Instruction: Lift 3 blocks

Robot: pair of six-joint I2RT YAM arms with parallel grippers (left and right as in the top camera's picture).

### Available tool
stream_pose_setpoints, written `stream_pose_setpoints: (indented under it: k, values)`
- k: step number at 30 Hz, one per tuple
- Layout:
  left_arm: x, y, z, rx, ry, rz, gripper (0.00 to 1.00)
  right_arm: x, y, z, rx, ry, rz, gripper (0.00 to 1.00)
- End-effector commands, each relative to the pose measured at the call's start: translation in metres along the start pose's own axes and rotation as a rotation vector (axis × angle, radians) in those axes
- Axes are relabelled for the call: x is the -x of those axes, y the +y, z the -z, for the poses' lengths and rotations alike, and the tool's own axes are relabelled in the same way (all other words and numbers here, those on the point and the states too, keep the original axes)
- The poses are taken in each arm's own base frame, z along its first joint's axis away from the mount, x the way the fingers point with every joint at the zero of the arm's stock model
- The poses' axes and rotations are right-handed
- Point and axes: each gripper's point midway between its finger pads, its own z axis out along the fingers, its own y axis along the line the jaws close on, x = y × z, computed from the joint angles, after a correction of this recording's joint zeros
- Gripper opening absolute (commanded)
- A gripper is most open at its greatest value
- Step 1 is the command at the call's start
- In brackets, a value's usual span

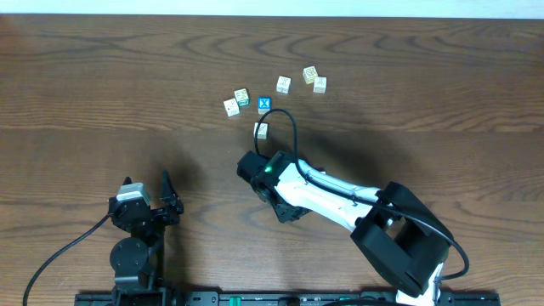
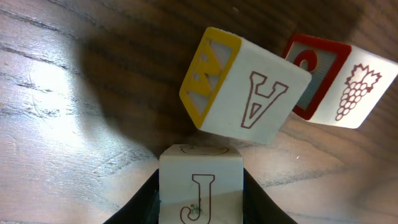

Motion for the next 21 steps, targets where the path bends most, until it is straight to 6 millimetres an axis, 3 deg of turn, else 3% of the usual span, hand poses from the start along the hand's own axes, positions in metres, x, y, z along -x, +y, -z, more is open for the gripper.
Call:
stream_pose_setpoints:
  k: [1,21]
  values:
    - [-0.0190,0.0024,-0.0026,0.004,0.044,-0.010,0.75,0.0048,-0.0064,-0.0025,-0.012,-0.023,-0.036,0.12]
    - [-0.0190,0.0024,-0.0026,0.004,0.044,-0.010,0.75,0.0077,-0.0090,-0.0043,0.008,-0.016,-0.059,0.05]
